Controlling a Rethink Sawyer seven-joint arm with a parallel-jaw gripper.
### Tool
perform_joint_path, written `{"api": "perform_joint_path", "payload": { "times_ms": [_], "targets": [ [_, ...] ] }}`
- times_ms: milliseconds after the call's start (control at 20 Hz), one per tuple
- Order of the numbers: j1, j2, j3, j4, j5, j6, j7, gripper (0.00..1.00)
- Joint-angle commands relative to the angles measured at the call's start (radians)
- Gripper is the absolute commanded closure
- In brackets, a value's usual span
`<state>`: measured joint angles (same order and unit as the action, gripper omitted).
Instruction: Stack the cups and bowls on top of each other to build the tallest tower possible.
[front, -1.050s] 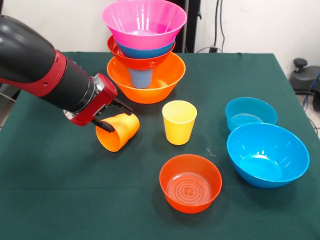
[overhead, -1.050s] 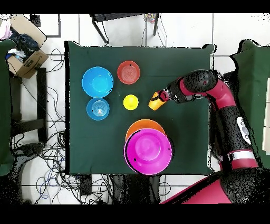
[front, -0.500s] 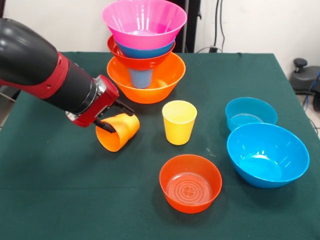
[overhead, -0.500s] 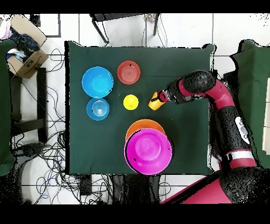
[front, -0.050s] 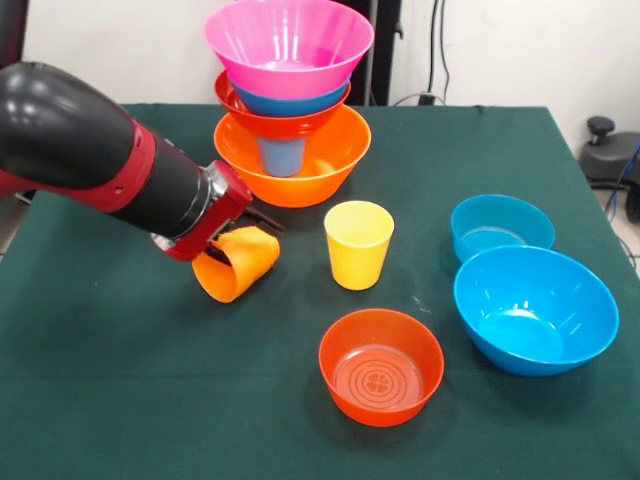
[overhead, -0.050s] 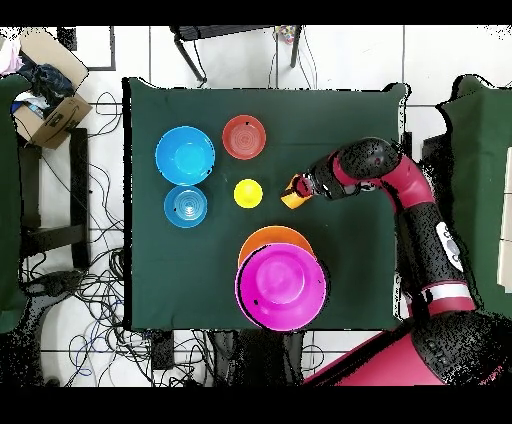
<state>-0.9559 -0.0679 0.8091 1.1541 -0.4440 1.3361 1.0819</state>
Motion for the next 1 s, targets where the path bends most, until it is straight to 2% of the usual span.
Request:
{"api": "perform_joint_path", "payload": {
  "times_ms": [50, 200, 300, 350, 400, 550, 1000],
  "targets": [
    [0.063, 0.031, -0.076, -0.091, -0.082, 0.029, -0.177, 0.00],
    [0.045, 0.024, -0.075, -0.067, -0.089, 0.017, -0.209, 0.00],
    [0.039, 0.021, -0.075, -0.059, -0.085, -0.013, -0.188, 0.00],
    [0.036, 0.020, -0.075, -0.056, -0.084, -0.028, -0.178, 1.00],
    [0.028, 0.024, -0.049, -0.050, -0.082, -0.043, -0.229, 1.00],
    [-0.001, 0.010, -0.027, -0.011, -0.049, -0.089, -0.193, 1.00],
    [0.023, -0.025, 0.000, -0.024, -0.046, -0.101, -0.180, 1.00]
  ]
}}
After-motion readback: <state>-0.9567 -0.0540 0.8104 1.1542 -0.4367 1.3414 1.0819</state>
